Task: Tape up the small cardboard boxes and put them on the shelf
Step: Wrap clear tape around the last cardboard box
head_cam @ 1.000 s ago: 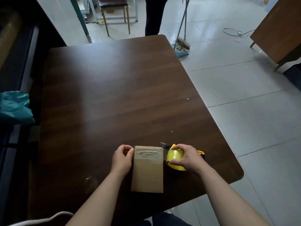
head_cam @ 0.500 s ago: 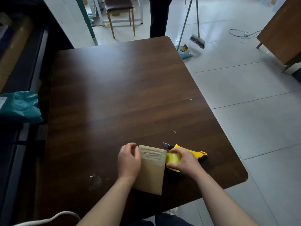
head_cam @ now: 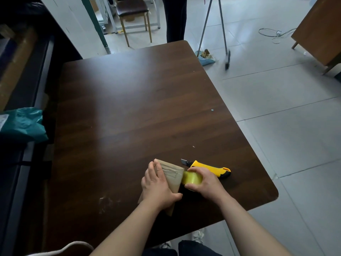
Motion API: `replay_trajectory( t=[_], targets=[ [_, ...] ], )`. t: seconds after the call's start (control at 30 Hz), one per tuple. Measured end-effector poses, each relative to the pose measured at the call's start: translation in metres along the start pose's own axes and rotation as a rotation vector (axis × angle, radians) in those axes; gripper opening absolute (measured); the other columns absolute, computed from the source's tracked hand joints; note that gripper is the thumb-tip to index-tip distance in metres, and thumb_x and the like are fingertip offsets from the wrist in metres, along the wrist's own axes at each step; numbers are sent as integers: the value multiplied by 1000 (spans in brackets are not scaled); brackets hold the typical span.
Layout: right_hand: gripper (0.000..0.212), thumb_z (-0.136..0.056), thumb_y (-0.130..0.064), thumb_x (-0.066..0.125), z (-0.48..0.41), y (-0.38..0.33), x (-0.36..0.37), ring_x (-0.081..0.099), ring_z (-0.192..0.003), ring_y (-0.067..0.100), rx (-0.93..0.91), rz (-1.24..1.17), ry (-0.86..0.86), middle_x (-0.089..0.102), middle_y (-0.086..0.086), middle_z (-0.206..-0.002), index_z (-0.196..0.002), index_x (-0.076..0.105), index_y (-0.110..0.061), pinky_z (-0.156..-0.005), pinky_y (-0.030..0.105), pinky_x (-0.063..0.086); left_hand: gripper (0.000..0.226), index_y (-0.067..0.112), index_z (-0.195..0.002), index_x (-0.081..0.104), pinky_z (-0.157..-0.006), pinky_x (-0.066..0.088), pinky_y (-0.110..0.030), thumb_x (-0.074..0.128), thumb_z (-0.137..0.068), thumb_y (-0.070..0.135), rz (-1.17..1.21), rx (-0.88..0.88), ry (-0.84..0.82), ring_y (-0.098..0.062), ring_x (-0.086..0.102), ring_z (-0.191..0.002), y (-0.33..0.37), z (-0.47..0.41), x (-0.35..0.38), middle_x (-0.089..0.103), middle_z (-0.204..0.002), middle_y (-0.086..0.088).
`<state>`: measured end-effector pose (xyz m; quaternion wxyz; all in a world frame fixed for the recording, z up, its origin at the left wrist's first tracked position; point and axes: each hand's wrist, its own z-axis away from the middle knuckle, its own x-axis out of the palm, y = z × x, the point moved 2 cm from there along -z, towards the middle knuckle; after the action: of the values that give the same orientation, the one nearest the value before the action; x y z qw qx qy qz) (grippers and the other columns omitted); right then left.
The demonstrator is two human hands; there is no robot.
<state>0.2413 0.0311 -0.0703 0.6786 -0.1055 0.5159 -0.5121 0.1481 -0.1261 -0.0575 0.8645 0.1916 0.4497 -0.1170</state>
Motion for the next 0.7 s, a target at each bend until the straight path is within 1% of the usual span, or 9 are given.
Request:
replay_trajectory(
  t=[0.1,0.2,0.27,0.37,0.4,0.47,0.57,0.63,0.7],
  targets=[
    [52,-76,-32,80,7,3,-10,50,-116,9,4,-137,-11,56,-11,-121,-124,59,-34,-87,15,34,135,11,-151,-14,-115,16,-42,72,-60,62,107,-14,72,-30,10,-144,0,-5,-6,1,-157,-11],
    [49,-73,-28,83,9,-10,-33,52,-109,7,-60,-255,42,59,-12,-116,-117,62,-31,-84,11,40,132,18,-154,-5,-116,21,-42,79,-58,54,349,-11,55,-28,17,-143,-8,-13,-16,11,-157,-7],
    [49,-68,-31,86,6,-25,-54,54,-101,7,-117,-237,78,59,-12,-110,-111,63,-30,-82,15,45,133,20,-154,1,-116,25,-43,78,-51,53,546,-14,45,-26,21,-142,-11,-15,-22,16,-156,-7],
    [51,-64,-38,88,0,-41,-70,55,-97,8,-129,-166,62,59,-8,-106,-107,61,-33,-81,26,51,131,21,-154,9,-110,31,-36,77,-45,47,766,-24,9,-23,27,-139,-12,-17,-23,24,-153,-6],
    [52,-63,-40,88,-2,-44,-71,55,-97,9,-130,-140,53,59,-7,-106,-107,61,-33,-81,28,52,133,22,-154,11,-108,33,-35,78,-42,47,809,-26,-9,-23,30,-138,-14,-18,-21,26,-152,-6],
    [53,-62,-42,87,-4,-42,-72,55,-99,10,-118,-76,41,60,-8,-109,-109,63,-33,-82,29,53,132,23,-152,17,-108,36,-36,77,-37,52,877,-39,-24,-22,34,-135,-20,-18,-16,30,-150,-5],
    [58,-63,-46,85,-1,-32,-73,53,-105,11,-71,-13,35,59,-9,-115,-116,65,-31,-81,27,51,127,24,-150,23,-108,38,-41,78,-38,51,954,-35,-30,-19,40,-130,-31,-19,-9,36,-147,-3],
    [60,-63,-47,85,-1,-30,-69,53,-106,12,-57,-32,16,59,-9,-116,-118,65,-30,-81,28,52,125,21,-150,24,-106,39,-36,80,-40,46,1008,-18,-42,-15,43,-125,-36,-19,-8,39,-143,0],
    [61,-64,-46,85,-1,-32,-65,53,-106,12,-58,-45,2,59,-8,-117,-119,65,-30,-82,29,52,124,19,-149,27,-104,41,-35,81,-40,43,1086,-12,-60,-15,45,-123,-41,-19,-9,42,-139,-1]
  ],
)
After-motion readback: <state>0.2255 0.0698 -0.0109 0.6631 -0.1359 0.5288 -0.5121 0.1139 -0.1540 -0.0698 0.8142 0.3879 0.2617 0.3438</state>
